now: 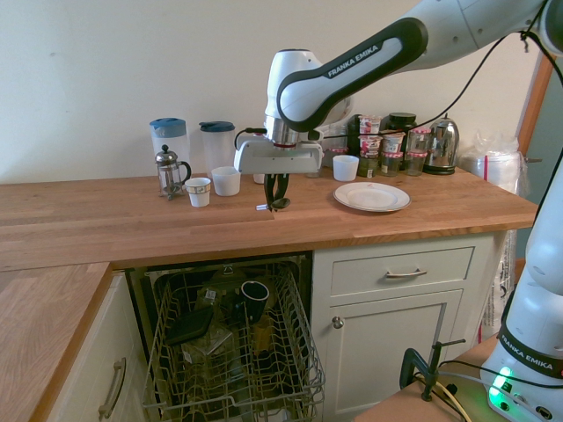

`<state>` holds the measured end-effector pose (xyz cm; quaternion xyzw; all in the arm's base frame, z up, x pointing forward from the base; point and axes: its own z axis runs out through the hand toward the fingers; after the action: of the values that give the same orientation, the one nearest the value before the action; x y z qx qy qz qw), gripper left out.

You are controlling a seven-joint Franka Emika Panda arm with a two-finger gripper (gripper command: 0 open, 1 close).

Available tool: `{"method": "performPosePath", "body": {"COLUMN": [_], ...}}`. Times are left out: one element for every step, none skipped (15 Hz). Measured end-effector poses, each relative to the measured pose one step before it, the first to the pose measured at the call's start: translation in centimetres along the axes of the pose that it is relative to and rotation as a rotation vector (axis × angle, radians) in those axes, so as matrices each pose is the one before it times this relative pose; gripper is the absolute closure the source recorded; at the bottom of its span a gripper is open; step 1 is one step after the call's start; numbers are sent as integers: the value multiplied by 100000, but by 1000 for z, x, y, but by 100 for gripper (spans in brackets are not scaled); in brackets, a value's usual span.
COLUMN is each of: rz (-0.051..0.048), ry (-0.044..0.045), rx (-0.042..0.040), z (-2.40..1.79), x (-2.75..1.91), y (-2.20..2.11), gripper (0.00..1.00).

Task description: Put the spoon in the dishwasher

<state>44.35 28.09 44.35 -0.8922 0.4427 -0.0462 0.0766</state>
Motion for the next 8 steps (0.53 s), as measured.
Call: {"method": "performPosePath", "body": {"rz": [985, 631, 933, -12, 393, 635, 1276, 1865], "ry": [1025, 1145, 2501, -33, 120, 179, 255, 291], "rx": [637, -100, 221, -163, -259, -18, 424, 827], "z": [81, 301, -60, 63, 123, 208, 425, 567], "x": [-1127, -709, -275, -203, -432, -700, -960, -1051], "y": [1234, 1477, 3046, 88, 69, 112, 247, 350], "gripper": [100, 100, 100, 100, 100, 100, 100, 100]}}
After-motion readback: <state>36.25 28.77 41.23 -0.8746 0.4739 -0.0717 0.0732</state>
